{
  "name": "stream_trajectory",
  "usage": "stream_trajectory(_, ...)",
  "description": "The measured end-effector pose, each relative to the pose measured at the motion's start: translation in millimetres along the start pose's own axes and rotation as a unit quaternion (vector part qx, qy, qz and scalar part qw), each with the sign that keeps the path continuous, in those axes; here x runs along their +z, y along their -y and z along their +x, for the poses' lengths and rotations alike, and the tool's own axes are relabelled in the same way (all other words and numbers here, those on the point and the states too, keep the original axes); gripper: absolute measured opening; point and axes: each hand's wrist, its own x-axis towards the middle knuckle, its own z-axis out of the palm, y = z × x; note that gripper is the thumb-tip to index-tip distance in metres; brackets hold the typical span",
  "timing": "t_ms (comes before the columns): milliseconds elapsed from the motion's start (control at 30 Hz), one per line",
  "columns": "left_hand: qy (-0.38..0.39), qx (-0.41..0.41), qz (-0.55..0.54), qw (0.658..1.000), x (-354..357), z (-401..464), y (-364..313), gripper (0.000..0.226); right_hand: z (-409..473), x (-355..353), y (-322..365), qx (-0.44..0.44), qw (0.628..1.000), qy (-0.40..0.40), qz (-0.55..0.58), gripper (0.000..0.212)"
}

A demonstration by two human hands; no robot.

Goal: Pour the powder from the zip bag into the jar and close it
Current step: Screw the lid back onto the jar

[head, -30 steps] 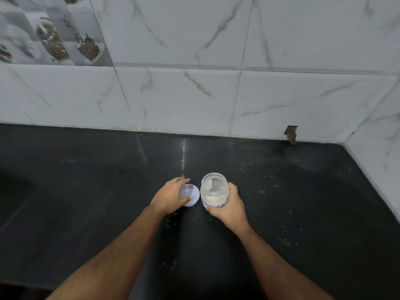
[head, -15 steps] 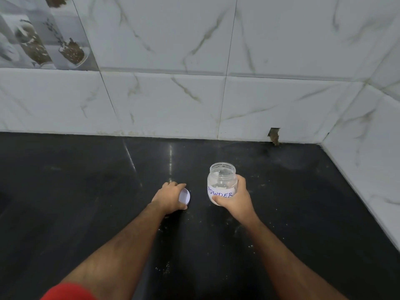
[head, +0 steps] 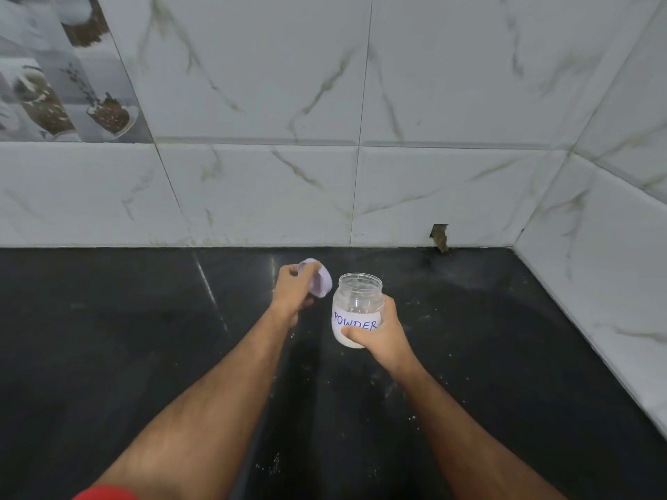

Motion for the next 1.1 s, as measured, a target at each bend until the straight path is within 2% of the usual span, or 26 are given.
stream_trajectory(67, 0.015, -0.001, -0.054, 0.998, 4.1, -4.3, -15.2, 0.069, 0.4, 1.6, 2.2, -0.002, 1.0, 0.006, 0.007, 0.085)
stream_trajectory(133, 0.034, 0.002, -0.109, 0.993, 7.3, -9.7, -25.5, 0.049, -0.6, 3.8, 3.1, -0.001, 1.0, 0.019, 0.006, 0.087)
stream_trajectory(167, 0.046, -0.002, -0.13, 0.991, 8.3, -11.4, -27.6, 0.047, -1.4, 5.4, 3.0, -0.003, 1.0, 0.026, 0.003, 0.088)
stream_trajectory(267, 0.085, 0.001, -0.139, 0.987, 10.4, -18.0, -30.4, 0.072, -0.7, 10.8, 4.1, -0.004, 0.999, 0.032, -0.001, 0.09)
stream_trajectory(500, 0.153, 0.026, -0.032, 0.987, 3.8, -34.8, -32.1, 0.07, 5.2, 7.3, 18.8, -0.011, 1.0, 0.009, 0.001, 0.087)
stream_trajectory(700, 0.143, 0.073, 0.075, 0.984, -5.7, -39.6, -41.2, 0.05, -3.1, 7.0, 27.6, -0.01, 0.999, 0.046, -0.024, 0.082)
stream_trajectory(867, 0.199, 0.1, 0.167, 0.96, -5.4, -47.9, -47.0, 0.026, -9.6, 13.0, 35.5, -0.008, 0.999, 0.041, -0.015, 0.079)
stream_trajectory(933, 0.203, 0.105, 0.178, 0.957, -5.2, -49.0, -49.9, 0.029, -12.2, 14.4, 39.4, -0.011, 0.999, 0.03, -0.021, 0.079)
stream_trajectory(1100, 0.189, 0.114, 0.189, 0.957, -2.0, -48.6, -53.5, 0.061, -22.0, 16.5, 51.9, -0.031, 0.997, 0.004, -0.064, 0.083)
